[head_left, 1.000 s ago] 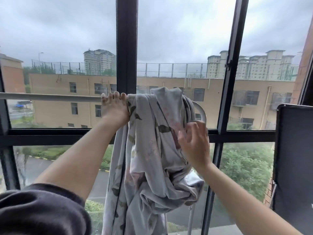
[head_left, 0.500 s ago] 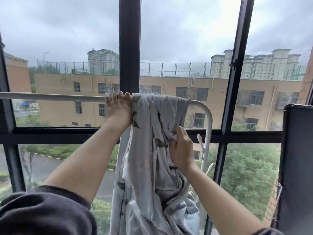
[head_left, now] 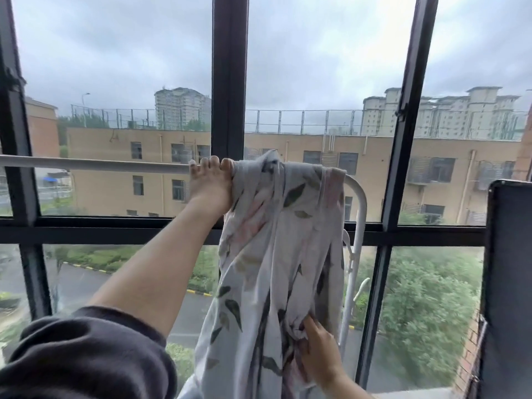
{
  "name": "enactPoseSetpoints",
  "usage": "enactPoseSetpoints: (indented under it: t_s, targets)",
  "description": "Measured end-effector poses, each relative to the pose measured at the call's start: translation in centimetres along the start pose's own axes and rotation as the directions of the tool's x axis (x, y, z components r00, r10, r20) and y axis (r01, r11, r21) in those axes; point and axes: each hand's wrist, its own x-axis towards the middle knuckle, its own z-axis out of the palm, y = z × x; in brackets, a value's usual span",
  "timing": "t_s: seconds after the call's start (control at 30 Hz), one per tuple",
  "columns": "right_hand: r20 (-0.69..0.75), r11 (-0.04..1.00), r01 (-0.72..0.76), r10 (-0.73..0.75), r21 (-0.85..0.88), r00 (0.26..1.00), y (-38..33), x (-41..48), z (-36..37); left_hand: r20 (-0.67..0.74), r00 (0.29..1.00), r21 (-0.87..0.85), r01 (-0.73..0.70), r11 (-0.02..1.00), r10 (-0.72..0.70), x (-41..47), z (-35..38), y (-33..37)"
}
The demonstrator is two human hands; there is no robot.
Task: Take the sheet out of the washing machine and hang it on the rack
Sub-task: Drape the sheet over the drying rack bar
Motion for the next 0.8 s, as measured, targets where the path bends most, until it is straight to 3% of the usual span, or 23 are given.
enactPoseSetpoints:
  t_s: [0.1, 0.17, 0.2, 0.27, 0.33, 0.4, 0.47, 0.6, 0.8]
  targets:
    - [0.265, 0.992, -0.045, 0.076, -0.118, 0.961, -0.5, 1.3, -2.0, -0.004, 1.000, -0.013, 0.008, 1.000, -0.008, 0.1, 0.0, 0.2]
    - [0.279, 0.978, -0.061, 0.116, -0.197, 0.953, -2.7, 3.2, -4.6, -0.005, 1.000, -0.038, 0.016, 0.999, -0.016, 0.3, 0.1, 0.3]
    - [0.214, 0.978, -0.076, 0.118, -0.194, 0.970, -3.9, 4.0, -6.2, -0.006, 1.000, -0.051, 0.015, 0.999, -0.015, 0.3, 0.2, 0.4]
    - [-0.063, 0.993, -0.070, 0.064, -0.096, 0.996, -5.9, 6.1, -9.5, -0.020, 1.000, -0.079, 0.007, 0.997, -0.008, 0.6, 0.4, 0.4]
    - [-0.348, 0.997, 0.015, 0.013, 0.080, 0.937, -8.4, 8.3, -12.9, -0.037, 0.999, -0.139, 0.005, 0.990, -0.010, 0.6, 0.6, 0.3]
    - [-0.465, 0.987, 0.105, -0.038, 0.118, 0.884, -10.4, 10.8, -15.6, -0.046, 0.999, -0.201, 0.007, 0.980, -0.016, 0.7, 0.8, 0.4]
    - [-0.427, 0.993, 0.114, -0.118, -0.035, 0.896, -12.1, 13.5, -17.1, -0.053, 0.998, -0.246, 0.010, 0.969, -0.024, 0.7, 1.1, 0.5]
    - [-0.199, 0.920, 0.071, -0.158, -0.385, 0.967, -14.0, 18.3, -17.8, -0.129, 0.991, -0.277, -0.003, 0.961, -0.034, 0.6, 1.8, 1.4]
    - [-0.059, 0.894, 0.153, -0.195, -0.420, 0.979, -15.2, 21.7, -18.3, -0.313, 0.949, -0.126, -0.085, 0.988, 0.041, 1.1, 1.3, 3.6]
